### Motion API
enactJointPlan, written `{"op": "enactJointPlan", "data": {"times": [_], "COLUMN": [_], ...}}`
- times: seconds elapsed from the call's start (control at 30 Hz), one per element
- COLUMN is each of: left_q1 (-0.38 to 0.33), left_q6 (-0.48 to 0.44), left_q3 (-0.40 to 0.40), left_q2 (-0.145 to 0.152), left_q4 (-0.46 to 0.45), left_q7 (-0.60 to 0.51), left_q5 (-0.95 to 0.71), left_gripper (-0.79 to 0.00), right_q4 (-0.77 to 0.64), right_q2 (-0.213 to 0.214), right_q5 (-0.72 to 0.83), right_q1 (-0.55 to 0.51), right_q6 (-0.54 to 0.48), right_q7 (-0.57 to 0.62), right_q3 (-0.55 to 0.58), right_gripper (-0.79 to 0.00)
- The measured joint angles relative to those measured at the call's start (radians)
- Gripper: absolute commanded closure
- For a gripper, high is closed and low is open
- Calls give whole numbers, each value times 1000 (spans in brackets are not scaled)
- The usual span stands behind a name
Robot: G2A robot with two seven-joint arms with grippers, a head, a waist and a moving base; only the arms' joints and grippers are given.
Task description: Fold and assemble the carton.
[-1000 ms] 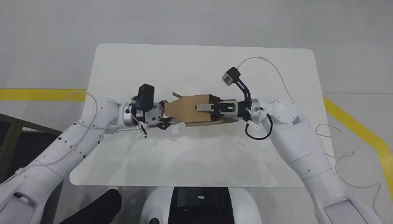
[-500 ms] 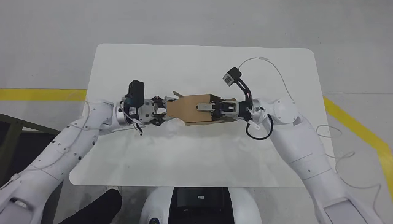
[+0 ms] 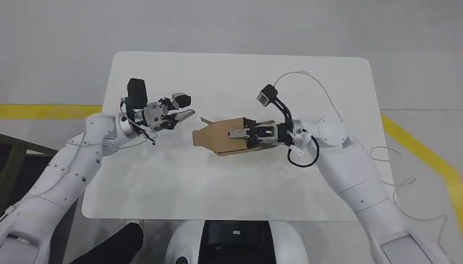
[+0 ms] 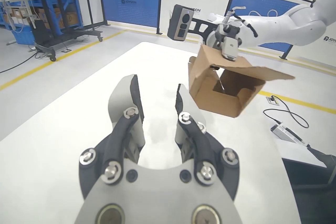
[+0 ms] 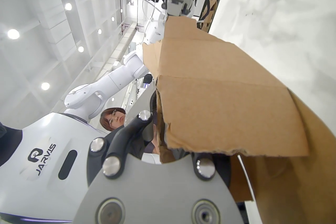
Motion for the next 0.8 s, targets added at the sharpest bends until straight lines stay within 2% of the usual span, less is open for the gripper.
{"op": "enactJointPlan", "data": {"times": [0.27, 0.4, 0.8], "left_q1": [-25, -29, 8], "left_q6": [0, -16, -45], "left_q3": [28, 33, 18], "left_q2": [-38, -50, -49], "left_q4": [9, 13, -43], "left_q7": [-87, -96, -61], "left_q5": [-23, -14, 69], "left_gripper": [-320, -323, -323], "right_q4": [0, 7, -11], "right_q2": [-8, -8, -2], "right_q5": [1, 4, 3], "right_q1": [14, 18, 12], "right_q6": [-3, -14, -13], "right_q7": [14, -10, -33], "right_q3": [-30, -19, 10], "right_gripper": [0, 0, 0]}}
